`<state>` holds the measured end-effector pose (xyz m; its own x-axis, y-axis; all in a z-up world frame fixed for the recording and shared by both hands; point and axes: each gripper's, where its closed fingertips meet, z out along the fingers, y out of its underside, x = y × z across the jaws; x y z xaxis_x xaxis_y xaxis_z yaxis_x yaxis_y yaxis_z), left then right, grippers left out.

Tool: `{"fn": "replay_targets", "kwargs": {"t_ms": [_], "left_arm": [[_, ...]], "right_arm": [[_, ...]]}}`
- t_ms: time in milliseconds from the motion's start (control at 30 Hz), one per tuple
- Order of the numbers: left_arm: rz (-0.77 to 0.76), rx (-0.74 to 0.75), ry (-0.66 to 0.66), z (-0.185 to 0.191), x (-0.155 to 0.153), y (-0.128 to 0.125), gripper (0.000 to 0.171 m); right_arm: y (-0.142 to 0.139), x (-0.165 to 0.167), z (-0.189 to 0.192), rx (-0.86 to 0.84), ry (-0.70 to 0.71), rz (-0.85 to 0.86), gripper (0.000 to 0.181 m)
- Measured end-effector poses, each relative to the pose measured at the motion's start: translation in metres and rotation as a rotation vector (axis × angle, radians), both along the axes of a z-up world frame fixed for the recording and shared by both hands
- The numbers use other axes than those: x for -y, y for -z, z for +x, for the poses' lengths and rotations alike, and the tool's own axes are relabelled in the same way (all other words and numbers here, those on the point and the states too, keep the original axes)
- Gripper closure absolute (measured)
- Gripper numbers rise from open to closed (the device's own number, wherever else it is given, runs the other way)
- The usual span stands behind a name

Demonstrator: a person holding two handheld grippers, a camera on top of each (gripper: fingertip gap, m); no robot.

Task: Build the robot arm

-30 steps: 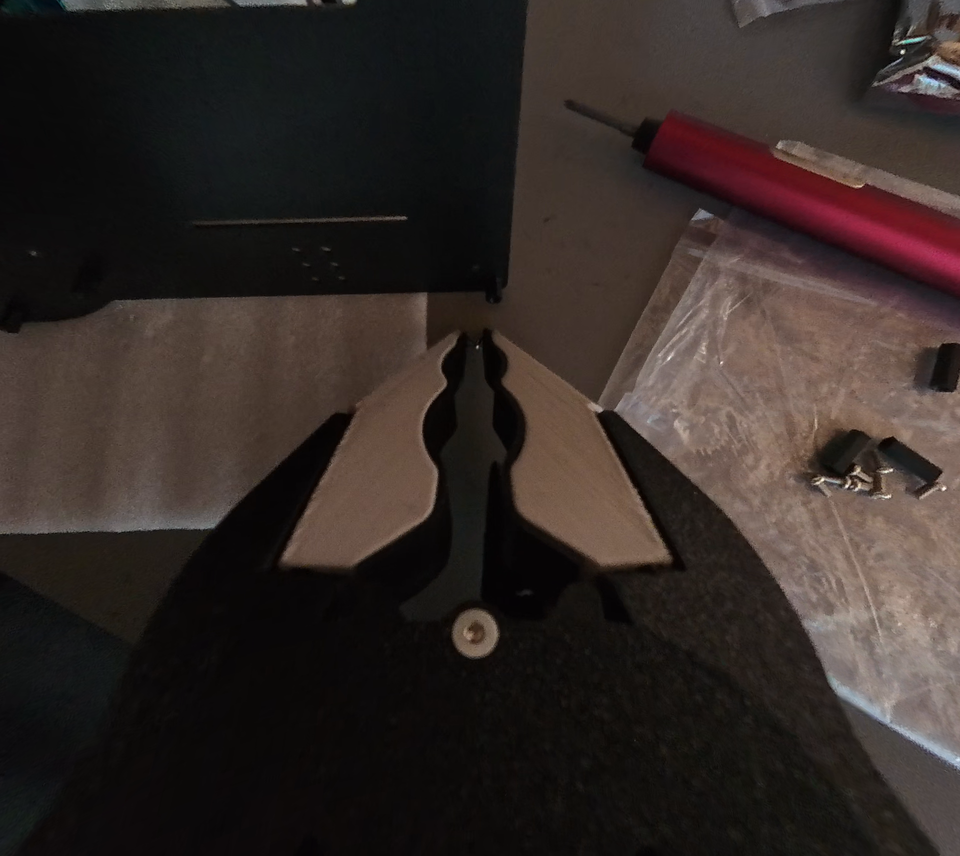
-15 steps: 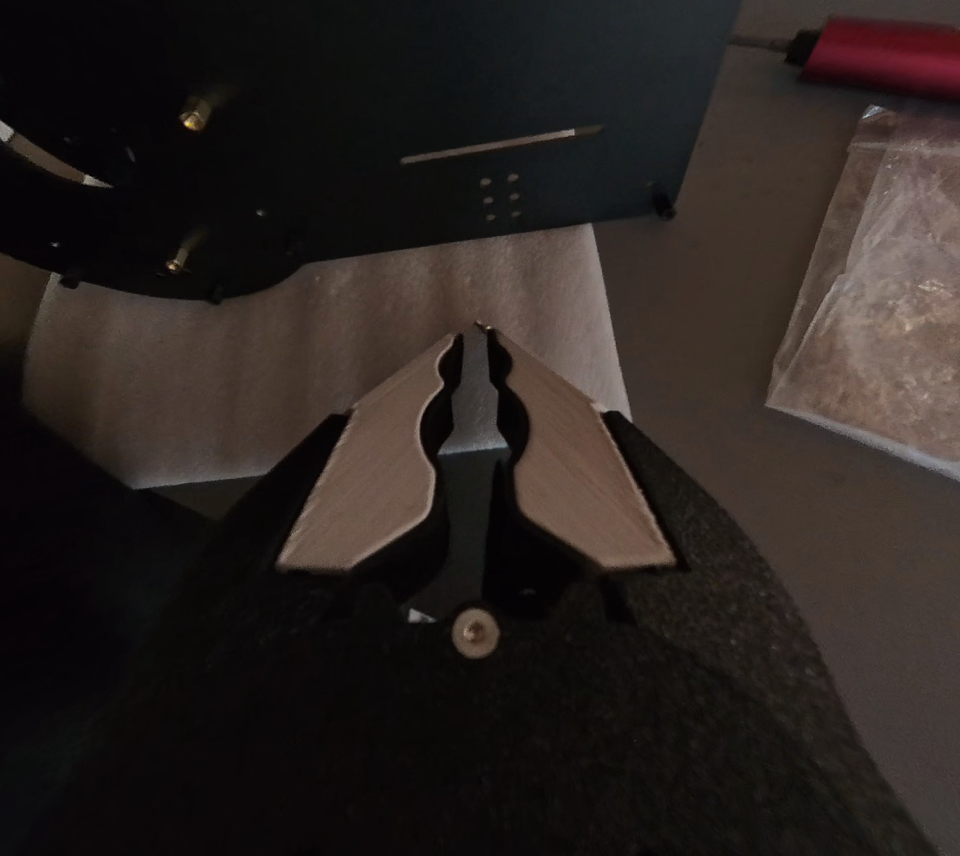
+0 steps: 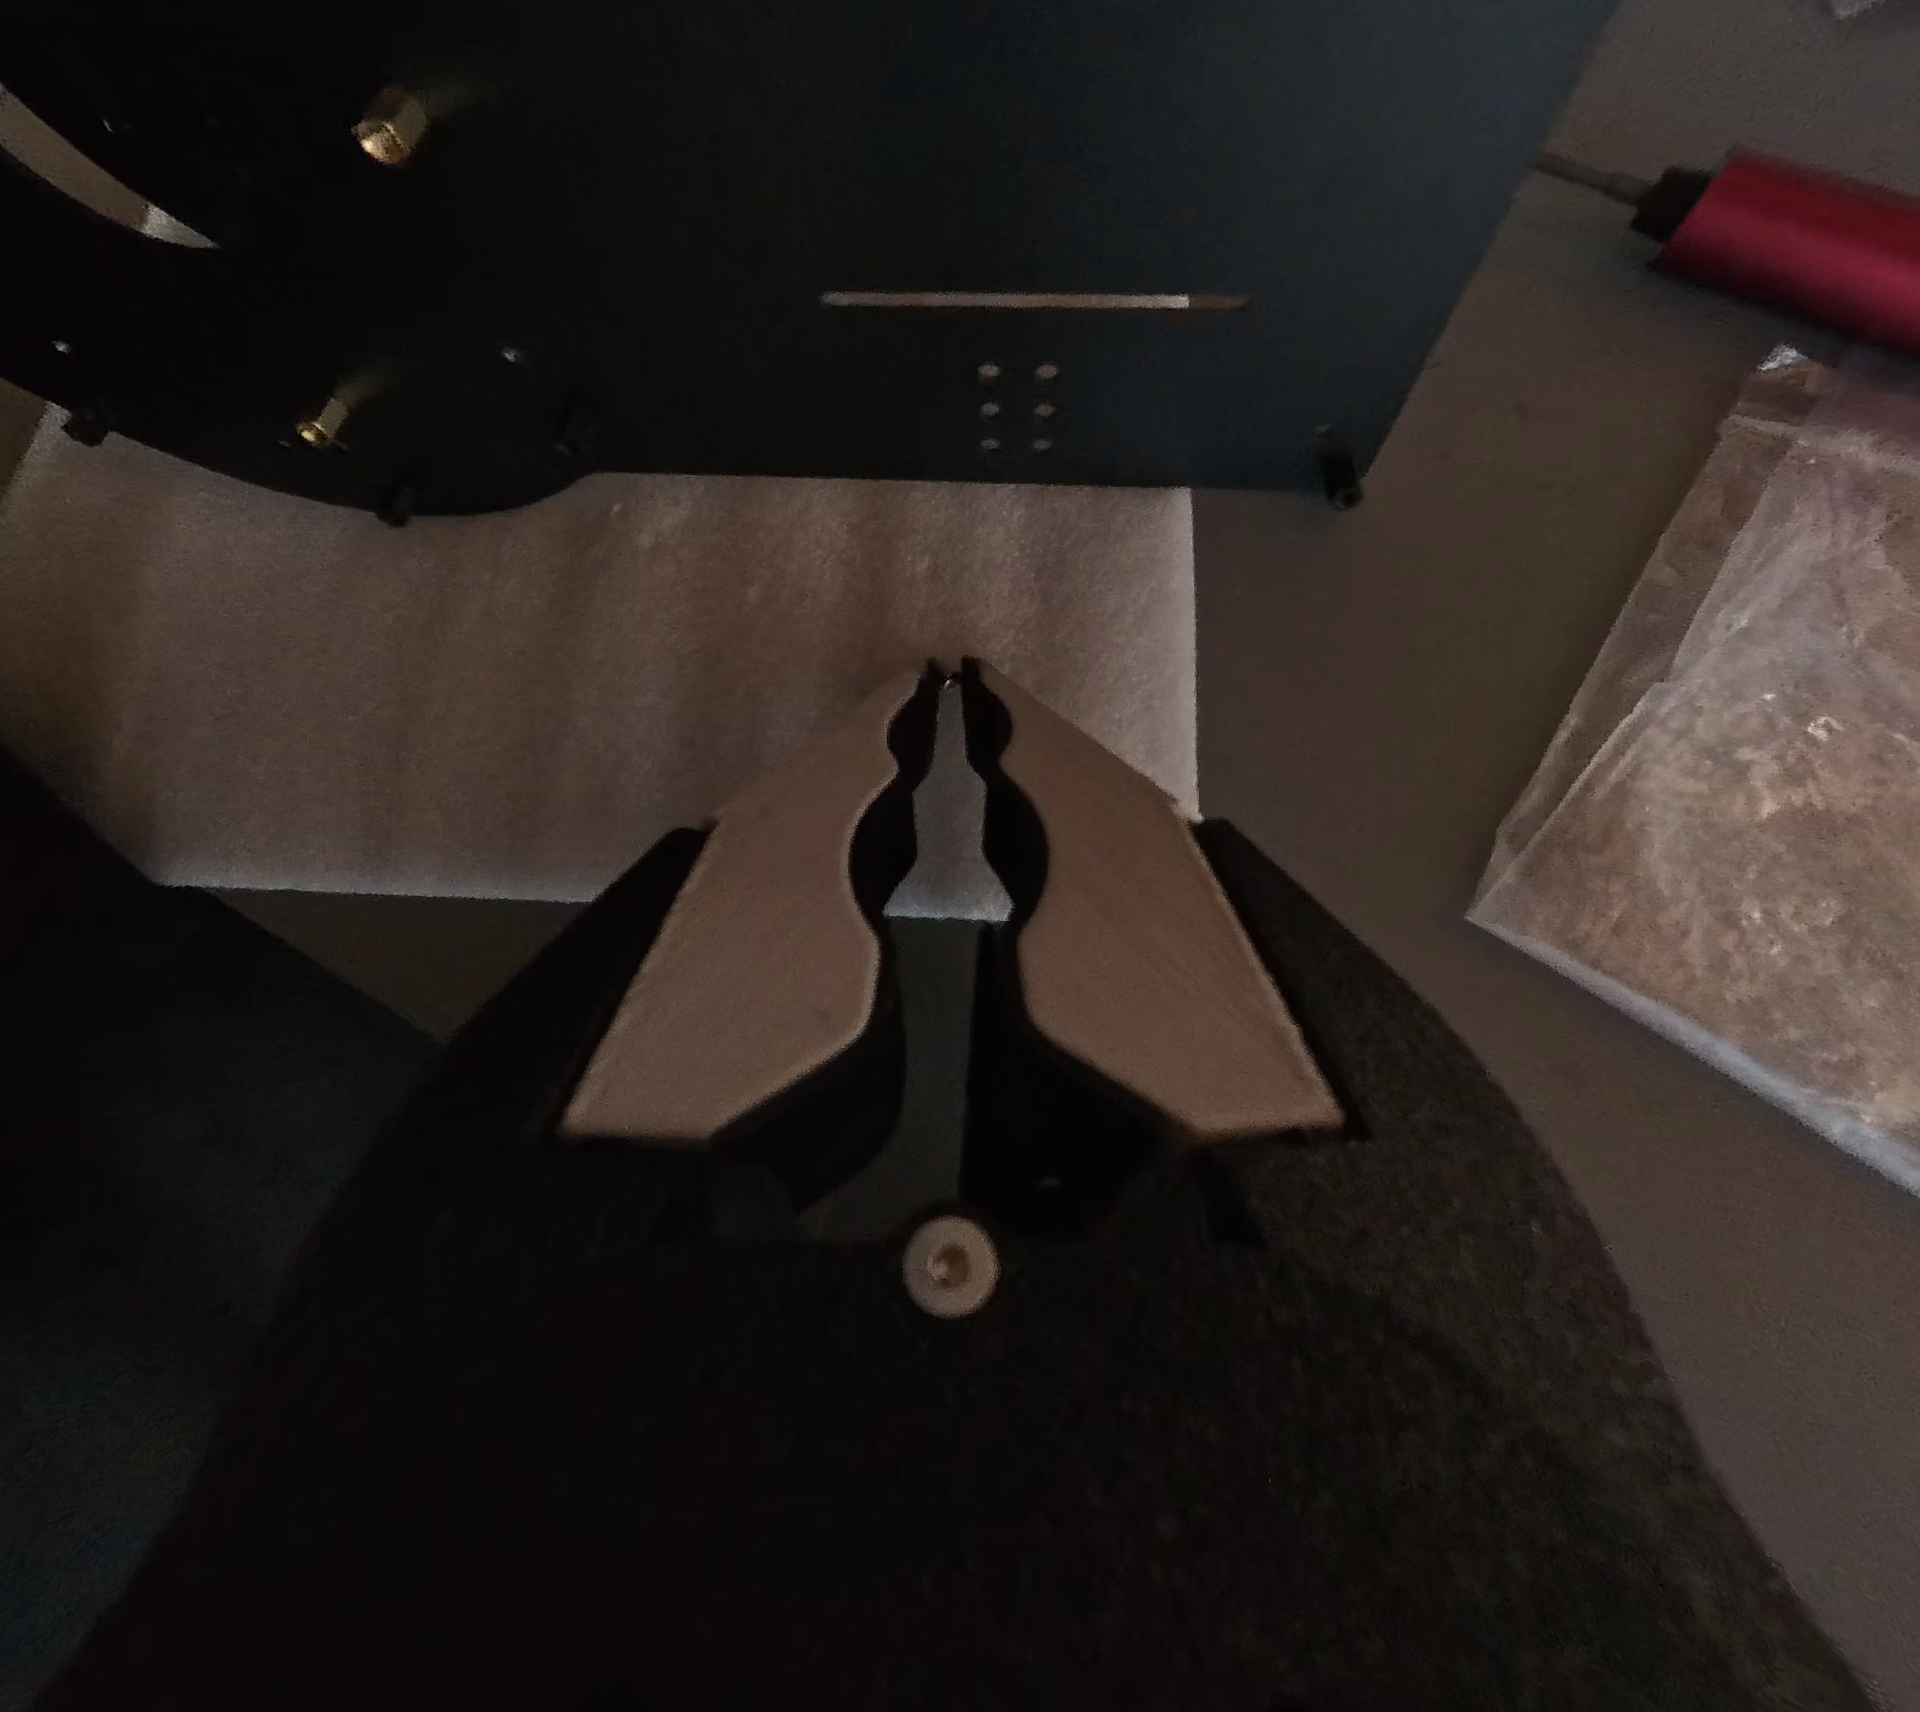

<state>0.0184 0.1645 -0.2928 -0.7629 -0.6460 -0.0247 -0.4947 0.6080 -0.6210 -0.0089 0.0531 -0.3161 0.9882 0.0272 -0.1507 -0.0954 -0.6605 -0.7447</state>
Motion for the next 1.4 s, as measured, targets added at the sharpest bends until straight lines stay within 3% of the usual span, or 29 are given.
{"fn": "replay_targets", "kwargs": {"t_ms": [1133,1233,1400], "left_arm": [[-0.005,0.011,-0.012,-0.002,-0.004,-0.004,0.167],[-0.023,0.013,-0.007,-0.003,-0.001,-0.007,0.167],[-0.091,0.022,0.007,-0.001,0.01,-0.015,0.167]], "right_arm": [[-0.002,0.007,-0.001,-0.026,0.026,0.028,0.181],[-0.011,0.004,0.005,-0.018,0.083,0.077,0.181],[-0.06,-0.02,0.03,0.067,0.272,0.289,0.181]]}}
